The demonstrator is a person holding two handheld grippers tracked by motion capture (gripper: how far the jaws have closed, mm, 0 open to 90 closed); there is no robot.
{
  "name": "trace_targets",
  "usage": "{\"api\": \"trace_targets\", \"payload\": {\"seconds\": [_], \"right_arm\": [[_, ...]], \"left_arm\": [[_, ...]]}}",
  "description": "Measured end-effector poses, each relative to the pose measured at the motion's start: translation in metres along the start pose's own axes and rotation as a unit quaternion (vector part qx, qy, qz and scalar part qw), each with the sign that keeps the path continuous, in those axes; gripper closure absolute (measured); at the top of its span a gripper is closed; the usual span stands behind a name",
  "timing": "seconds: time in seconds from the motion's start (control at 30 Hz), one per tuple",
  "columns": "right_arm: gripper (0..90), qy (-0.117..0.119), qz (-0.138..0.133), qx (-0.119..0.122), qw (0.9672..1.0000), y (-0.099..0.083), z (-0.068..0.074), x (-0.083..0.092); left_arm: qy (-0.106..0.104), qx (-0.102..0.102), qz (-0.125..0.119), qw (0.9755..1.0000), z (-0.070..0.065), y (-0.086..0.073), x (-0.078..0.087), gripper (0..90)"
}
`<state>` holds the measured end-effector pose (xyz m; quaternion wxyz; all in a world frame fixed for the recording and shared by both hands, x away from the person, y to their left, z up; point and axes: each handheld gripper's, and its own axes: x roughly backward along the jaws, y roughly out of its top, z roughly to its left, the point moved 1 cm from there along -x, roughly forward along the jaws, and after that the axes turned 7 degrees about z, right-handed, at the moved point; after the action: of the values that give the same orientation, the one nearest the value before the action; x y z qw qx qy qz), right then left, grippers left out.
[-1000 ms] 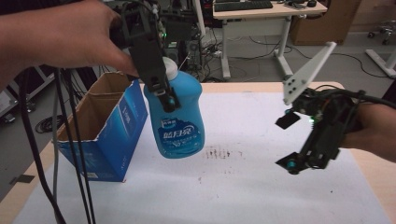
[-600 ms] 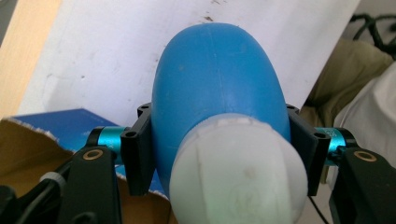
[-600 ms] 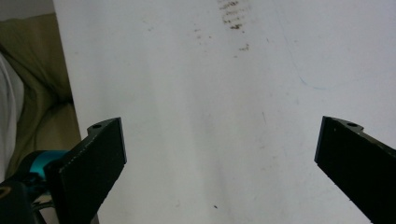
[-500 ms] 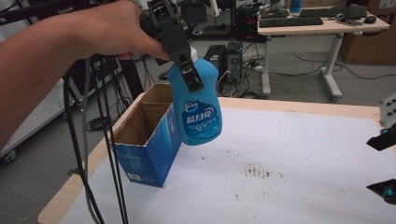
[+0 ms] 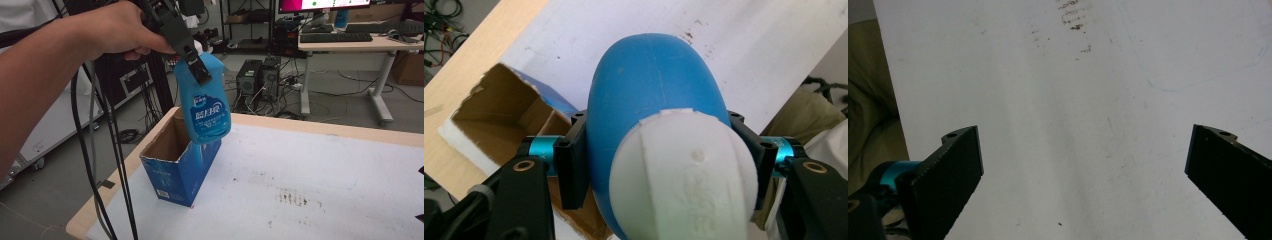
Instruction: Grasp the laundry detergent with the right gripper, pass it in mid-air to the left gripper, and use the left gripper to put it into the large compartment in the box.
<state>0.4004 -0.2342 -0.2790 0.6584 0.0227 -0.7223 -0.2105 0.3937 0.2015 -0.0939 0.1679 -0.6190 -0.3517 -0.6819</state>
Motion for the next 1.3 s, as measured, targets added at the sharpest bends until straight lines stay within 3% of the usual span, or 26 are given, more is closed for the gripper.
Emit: {"api": "trace_targets", "payload": {"seconds": [0.13,0.27,0.43,0.57,0.67,1.03,1.1,1.3], "right_arm": [[1.1,0.001,0.001,0.005,1.0000,0.000,0.000,-0.001],[1.1,0.002,0.003,0.002,1.0000,-0.001,-0.001,-0.001],[1.1,0.006,0.007,-0.002,1.0000,-0.003,-0.002,-0.001],[1.1,0.009,0.010,-0.012,0.9998,-0.006,-0.005,-0.001],[1.1,0.015,0.011,-0.012,0.9998,-0.008,-0.007,-0.001],[1.1,0.014,0.007,-0.017,0.9997,-0.008,-0.010,-0.003],[1.1,0.014,0.011,-0.019,0.9997,-0.008,-0.011,-0.004],[1.1,0.015,0.017,-0.023,0.9995,-0.009,-0.011,-0.007]], "left_arm": [[0.008,0.018,-0.008,0.9998,0.009,-0.011,0.008,37.2],[0.024,0.035,0.000,0.9991,0.017,-0.021,0.010,37.2],[0.032,0.043,0.008,0.9985,0.023,-0.029,0.011,37.2],[0.046,0.058,0.016,0.9971,0.036,-0.044,0.013,37.3],[0.044,0.063,0.016,0.9969,0.041,-0.049,0.010,37.3],[0.048,0.058,0.032,0.9966,0.052,-0.059,-0.014,37.3],[0.041,0.045,0.042,0.9973,0.055,-0.063,-0.033,37.3],[0.035,0.024,0.054,0.9976,0.058,-0.069,-0.068,37.3]]}}
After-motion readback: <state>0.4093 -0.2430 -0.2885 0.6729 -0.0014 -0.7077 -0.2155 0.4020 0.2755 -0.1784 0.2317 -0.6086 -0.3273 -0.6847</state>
